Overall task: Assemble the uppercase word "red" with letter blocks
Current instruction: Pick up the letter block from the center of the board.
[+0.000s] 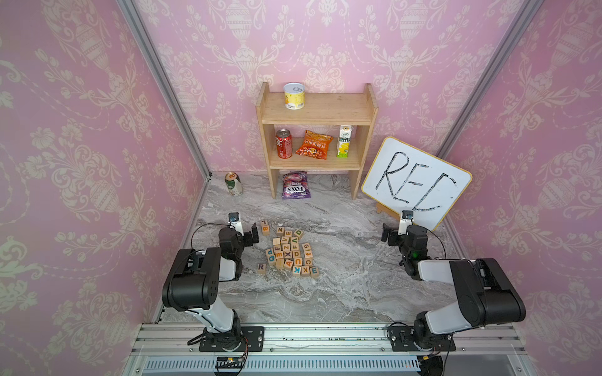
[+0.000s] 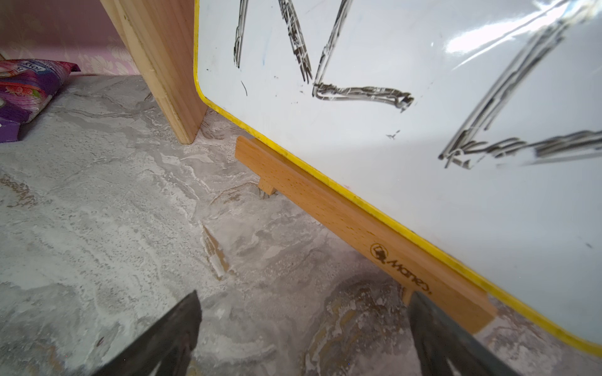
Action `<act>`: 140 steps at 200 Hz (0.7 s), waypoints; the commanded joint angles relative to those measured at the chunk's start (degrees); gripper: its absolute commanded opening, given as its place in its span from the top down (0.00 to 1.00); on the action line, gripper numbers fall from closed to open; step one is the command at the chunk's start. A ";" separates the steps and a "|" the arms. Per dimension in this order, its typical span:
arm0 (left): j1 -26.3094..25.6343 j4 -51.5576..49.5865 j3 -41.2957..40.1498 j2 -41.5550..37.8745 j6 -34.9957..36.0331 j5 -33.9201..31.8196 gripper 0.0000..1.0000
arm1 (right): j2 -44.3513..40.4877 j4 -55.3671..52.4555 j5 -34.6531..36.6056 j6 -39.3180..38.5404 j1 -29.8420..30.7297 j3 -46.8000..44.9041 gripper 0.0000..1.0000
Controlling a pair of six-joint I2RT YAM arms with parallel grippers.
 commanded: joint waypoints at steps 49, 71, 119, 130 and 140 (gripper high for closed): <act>-0.36 -0.88 0.84 0.37 0.39 -1.37 0.01 | 0.08 -0.12 -1.42 0.06 -0.44 1.36 0.00; -0.94 -0.84 0.83 0.27 0.96 -2.01 0.01 | 0.15 -1.74 -4.20 -0.70 -0.64 2.22 0.00; -2.98 -1.04 0.33 -1.27 2.54 -5.62 0.01 | -2.01 -7.71 -1.89 -0.14 -0.52 4.65 0.00; -3.17 -2.71 0.65 -2.60 2.45 -6.54 0.01 | -3.11 -12.91 -0.80 -0.01 -0.43 7.15 0.00; -3.18 -5.00 1.31 -3.80 2.42 -7.19 0.01 | -3.85 -18.56 -0.65 0.23 -0.42 9.74 0.00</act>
